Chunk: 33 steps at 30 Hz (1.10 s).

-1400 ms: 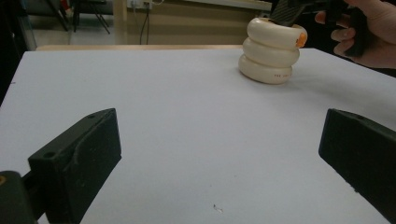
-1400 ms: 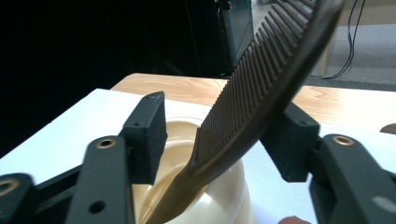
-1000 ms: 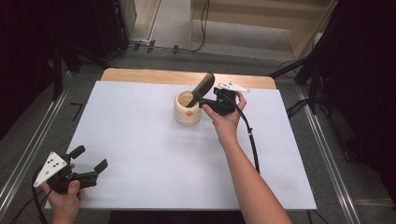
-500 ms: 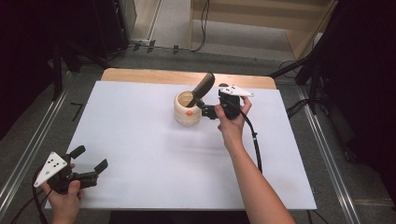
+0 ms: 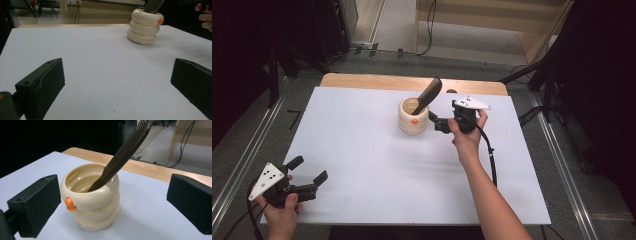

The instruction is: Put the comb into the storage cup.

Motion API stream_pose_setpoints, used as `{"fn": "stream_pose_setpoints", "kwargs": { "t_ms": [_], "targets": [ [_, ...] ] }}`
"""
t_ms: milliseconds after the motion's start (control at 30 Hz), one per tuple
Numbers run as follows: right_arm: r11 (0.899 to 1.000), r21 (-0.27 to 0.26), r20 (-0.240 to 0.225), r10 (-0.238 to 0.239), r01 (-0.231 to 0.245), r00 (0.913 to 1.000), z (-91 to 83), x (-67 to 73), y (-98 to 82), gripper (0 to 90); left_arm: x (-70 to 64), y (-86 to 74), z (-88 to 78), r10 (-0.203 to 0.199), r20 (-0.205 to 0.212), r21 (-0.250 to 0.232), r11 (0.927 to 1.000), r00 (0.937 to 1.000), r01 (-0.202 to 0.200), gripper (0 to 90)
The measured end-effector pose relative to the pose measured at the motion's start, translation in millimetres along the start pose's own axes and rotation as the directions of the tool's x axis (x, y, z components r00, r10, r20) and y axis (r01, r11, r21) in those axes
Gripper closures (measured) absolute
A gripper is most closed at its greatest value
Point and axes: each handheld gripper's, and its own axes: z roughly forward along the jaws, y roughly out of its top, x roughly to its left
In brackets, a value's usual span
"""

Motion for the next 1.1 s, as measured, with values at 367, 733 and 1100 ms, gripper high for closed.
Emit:
{"fn": "stream_pose_setpoints", "kwargs": {
  "t_ms": [367,733,1100],
  "targets": [
    [1.000,-0.006,0.007,0.001,-0.001,1.0000,-20.2,-11.2,-12.8,0.0,-0.6,0.0,0.4,0.000,-0.002,-0.001,1.0000,1.0000,0.000,0.0],
    [1.000,-0.016,0.010,-0.008,0.008,0.9999,-39.0,-19.4,-26.1,0.0,-1.1,0.0,0.3,0.002,-0.001,-0.001,1.0000,1.0000,-0.002,0.0],
    [0.999,-0.032,0.003,-0.017,0.017,0.9999,-56.6,-26.2,-39.8,0.0,-1.5,0.1,0.3,0.005,0.002,0.000,1.0000,1.0000,-0.005,0.0]
  ]
}}
